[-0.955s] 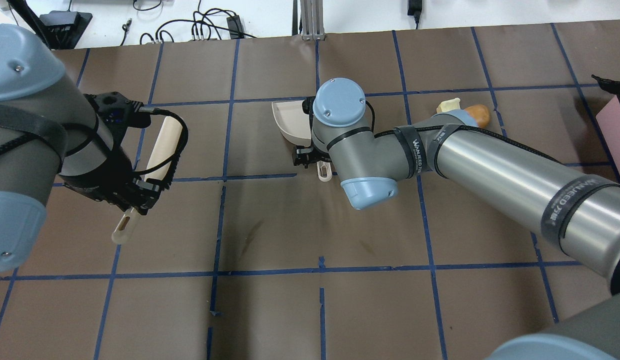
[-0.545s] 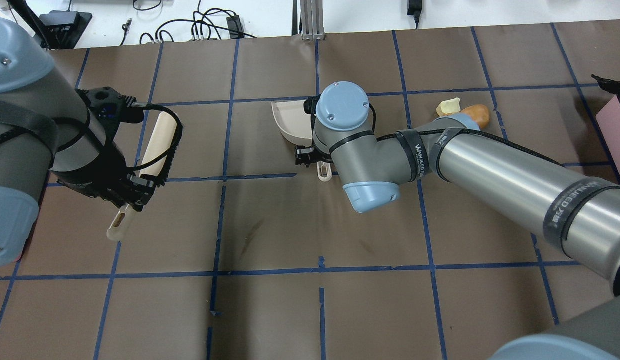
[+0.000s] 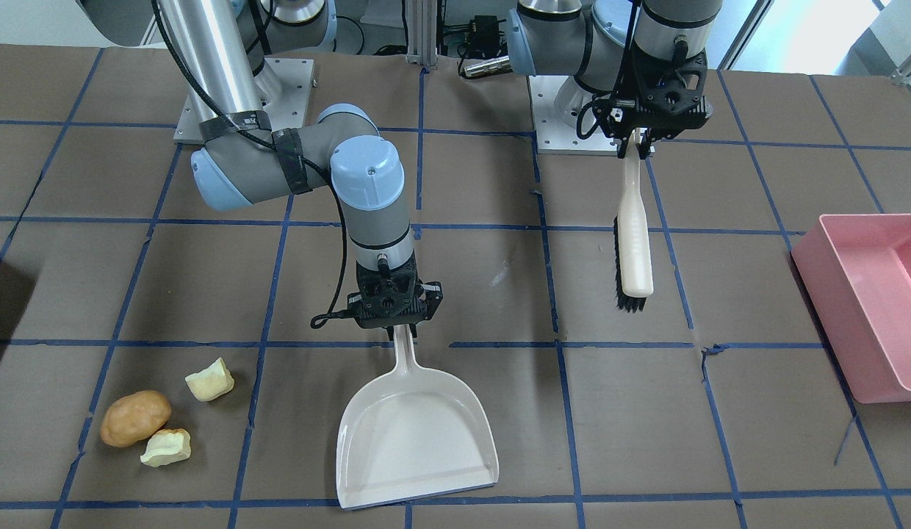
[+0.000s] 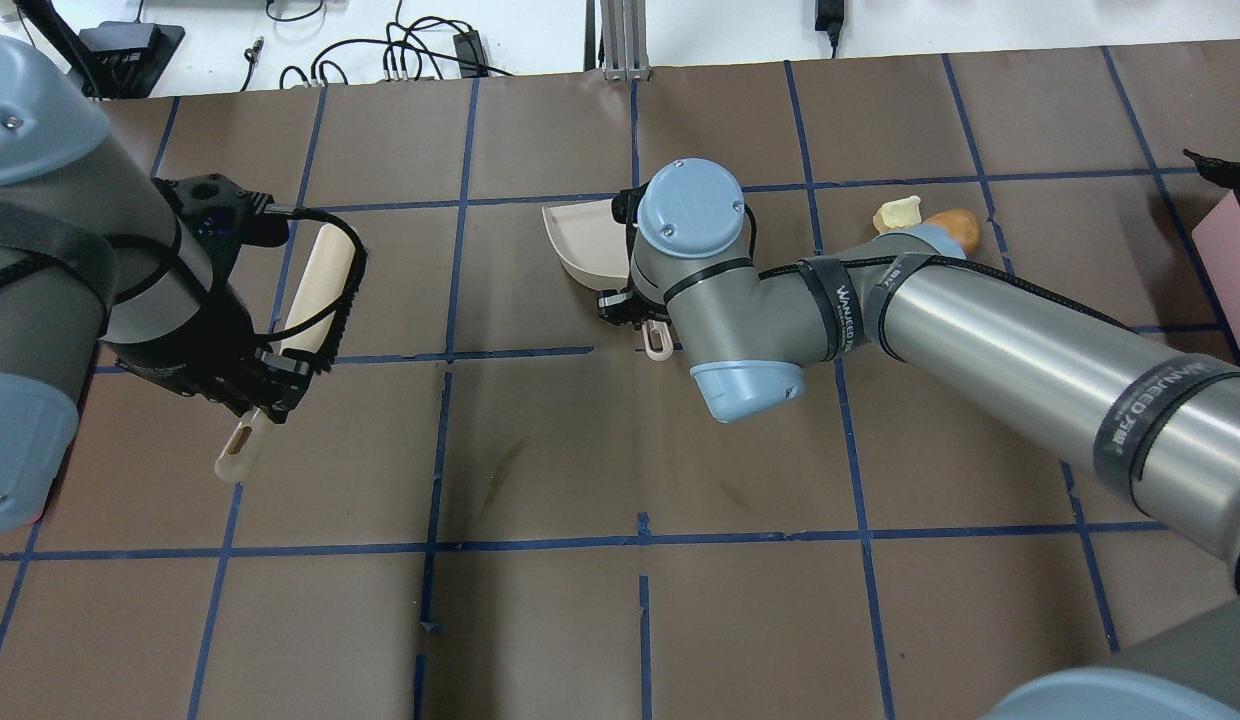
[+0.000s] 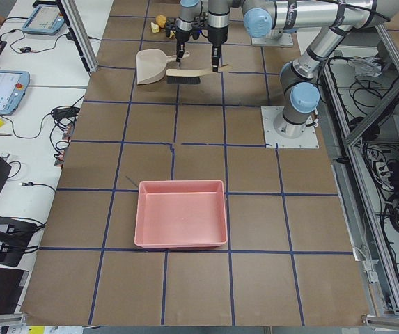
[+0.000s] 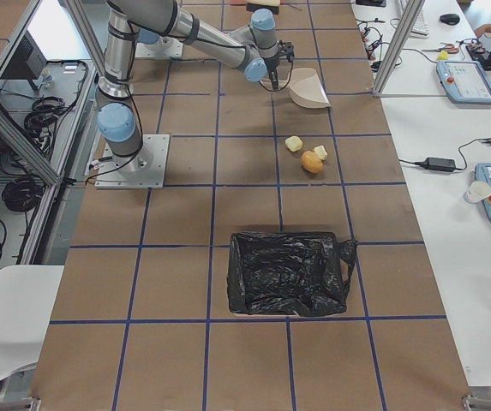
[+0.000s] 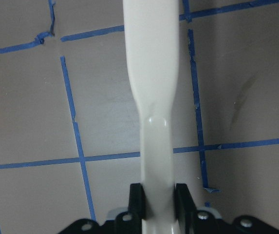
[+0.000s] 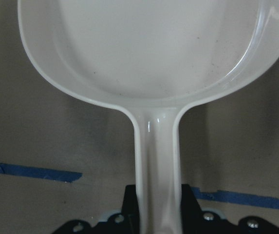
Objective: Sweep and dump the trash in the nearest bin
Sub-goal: 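Carry the dustpan beside the yellow cubes and potato with the right gripper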
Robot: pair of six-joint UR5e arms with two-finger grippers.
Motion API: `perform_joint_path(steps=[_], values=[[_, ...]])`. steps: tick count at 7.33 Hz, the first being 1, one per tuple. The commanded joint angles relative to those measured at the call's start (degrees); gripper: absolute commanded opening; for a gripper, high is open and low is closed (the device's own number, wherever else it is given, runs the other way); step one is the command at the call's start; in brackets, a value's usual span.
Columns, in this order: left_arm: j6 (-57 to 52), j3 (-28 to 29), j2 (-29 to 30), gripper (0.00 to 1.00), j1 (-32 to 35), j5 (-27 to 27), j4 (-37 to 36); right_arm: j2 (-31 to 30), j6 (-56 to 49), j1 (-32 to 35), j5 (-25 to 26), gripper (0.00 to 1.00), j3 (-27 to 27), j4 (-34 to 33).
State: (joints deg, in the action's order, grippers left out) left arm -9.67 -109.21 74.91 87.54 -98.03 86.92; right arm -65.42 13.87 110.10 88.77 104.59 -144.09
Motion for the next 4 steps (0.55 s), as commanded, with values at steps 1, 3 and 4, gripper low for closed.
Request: perform_joint_path(steps=[1,3,4], values=[[0.0,-0.1,0.1,0.00,0.0,0.9,0.0,-0.7,-0.2,-0.1,0.0,0.01,-0.1,-0.1],[0.2,-0.3,0.6,0.00,0.0,1.3,-0.4,-4.3,-5.8,-2.7,0.6,0.01,-1.1,3.0],[0.2,-0.4,0.7,0.00,0.0,1.3,-0.6,-7.2,-10.9,-6.4,0.0,0.01,-3.8,12.0]])
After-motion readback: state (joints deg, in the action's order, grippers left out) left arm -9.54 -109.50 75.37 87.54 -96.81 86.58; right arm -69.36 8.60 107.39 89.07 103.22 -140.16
